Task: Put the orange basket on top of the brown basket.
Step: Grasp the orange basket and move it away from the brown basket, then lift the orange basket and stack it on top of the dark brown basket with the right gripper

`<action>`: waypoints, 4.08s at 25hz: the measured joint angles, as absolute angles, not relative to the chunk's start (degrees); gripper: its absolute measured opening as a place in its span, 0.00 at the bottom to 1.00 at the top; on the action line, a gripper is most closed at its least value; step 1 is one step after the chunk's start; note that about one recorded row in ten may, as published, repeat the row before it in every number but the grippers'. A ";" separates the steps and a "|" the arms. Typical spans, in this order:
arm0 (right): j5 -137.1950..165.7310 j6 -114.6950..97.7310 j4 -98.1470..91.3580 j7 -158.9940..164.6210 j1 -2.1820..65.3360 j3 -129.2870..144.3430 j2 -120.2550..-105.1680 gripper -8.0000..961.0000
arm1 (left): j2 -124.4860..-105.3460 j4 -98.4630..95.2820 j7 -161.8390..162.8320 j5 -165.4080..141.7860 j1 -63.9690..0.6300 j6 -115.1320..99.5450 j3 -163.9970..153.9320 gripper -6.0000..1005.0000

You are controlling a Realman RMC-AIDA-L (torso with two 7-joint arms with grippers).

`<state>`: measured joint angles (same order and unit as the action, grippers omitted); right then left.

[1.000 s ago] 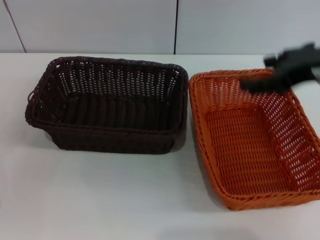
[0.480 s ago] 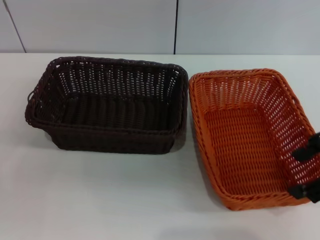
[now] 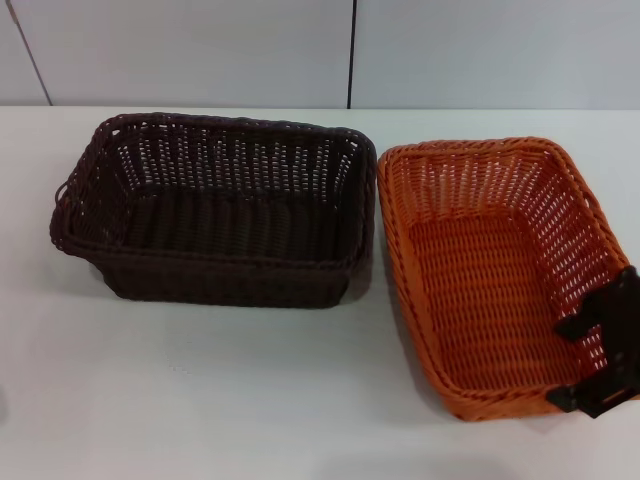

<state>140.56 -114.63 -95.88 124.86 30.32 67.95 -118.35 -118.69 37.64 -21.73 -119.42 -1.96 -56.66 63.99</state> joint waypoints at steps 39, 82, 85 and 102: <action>150.00 -101.13 -104.02 143.98 32.40 84.82 -119.05 0.18 | -118.30 33.37 -21.35 -119.58 -4.02 -57.16 64.81 0.75; 162.80 -59.30 -95.88 79.92 30.27 109.00 -118.96 0.22 | -118.74 32.76 -16.68 -119.21 -3.37 -56.97 62.81 0.76; 162.52 -58.89 -95.23 80.16 30.32 110.10 -118.84 0.22 | -118.74 32.78 -16.68 -119.21 -3.58 -56.93 62.82 0.76; 166.91 -59.44 -101.41 90.79 26.10 114.98 -118.74 0.65 | -118.51 32.29 -16.70 -119.25 -4.91 -55.25 62.45 0.75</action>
<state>166.91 -59.44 -101.41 90.79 26.10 114.98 -118.74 -118.51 32.29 -16.70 -119.25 -4.91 -55.25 62.45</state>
